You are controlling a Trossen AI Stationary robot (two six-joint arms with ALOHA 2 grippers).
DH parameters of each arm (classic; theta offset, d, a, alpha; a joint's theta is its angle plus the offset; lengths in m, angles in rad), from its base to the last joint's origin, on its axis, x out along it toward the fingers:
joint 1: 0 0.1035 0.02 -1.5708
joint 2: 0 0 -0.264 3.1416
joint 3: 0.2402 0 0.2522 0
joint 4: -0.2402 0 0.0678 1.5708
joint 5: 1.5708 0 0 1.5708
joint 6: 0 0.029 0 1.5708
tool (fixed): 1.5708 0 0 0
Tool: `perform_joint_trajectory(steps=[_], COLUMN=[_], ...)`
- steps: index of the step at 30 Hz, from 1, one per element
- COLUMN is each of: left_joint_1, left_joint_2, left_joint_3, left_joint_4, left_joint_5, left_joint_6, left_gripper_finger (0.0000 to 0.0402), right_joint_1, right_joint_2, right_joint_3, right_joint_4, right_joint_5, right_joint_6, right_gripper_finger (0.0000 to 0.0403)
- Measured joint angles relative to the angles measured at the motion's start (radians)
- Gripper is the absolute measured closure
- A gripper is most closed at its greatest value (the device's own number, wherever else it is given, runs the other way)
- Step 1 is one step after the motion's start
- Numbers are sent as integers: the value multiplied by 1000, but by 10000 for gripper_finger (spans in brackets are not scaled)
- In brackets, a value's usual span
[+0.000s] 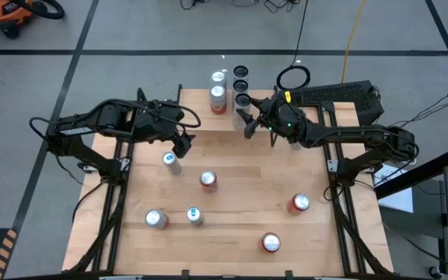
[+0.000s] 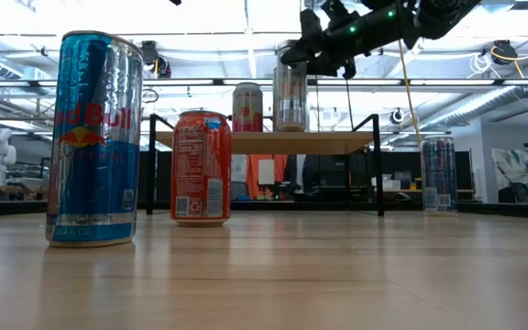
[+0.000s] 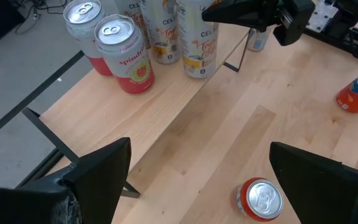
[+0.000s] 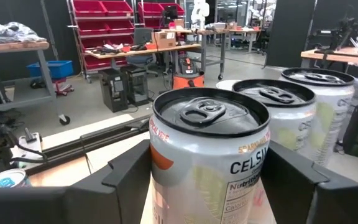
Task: Place canned beverage on shelf
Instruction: Put the white-yellow soda can aligned with the other white-yellow can on the shelf
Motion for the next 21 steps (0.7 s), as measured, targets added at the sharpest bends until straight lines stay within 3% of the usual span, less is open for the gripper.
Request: perform_joint_trajectory(steps=[21], left_joint_1=[0], left_joint_2=[0], left_joint_3=[0], left_joint_4=[0], left_joint_5=[0], left_joint_6=[0], left_gripper_finger=[16], right_joint_1=[-12], right_joint_2=[21], right_joint_3=[0], right_joint_4=[7], right_joint_5=[-2], right_joint_6=[33], right_gripper_finger=[167])
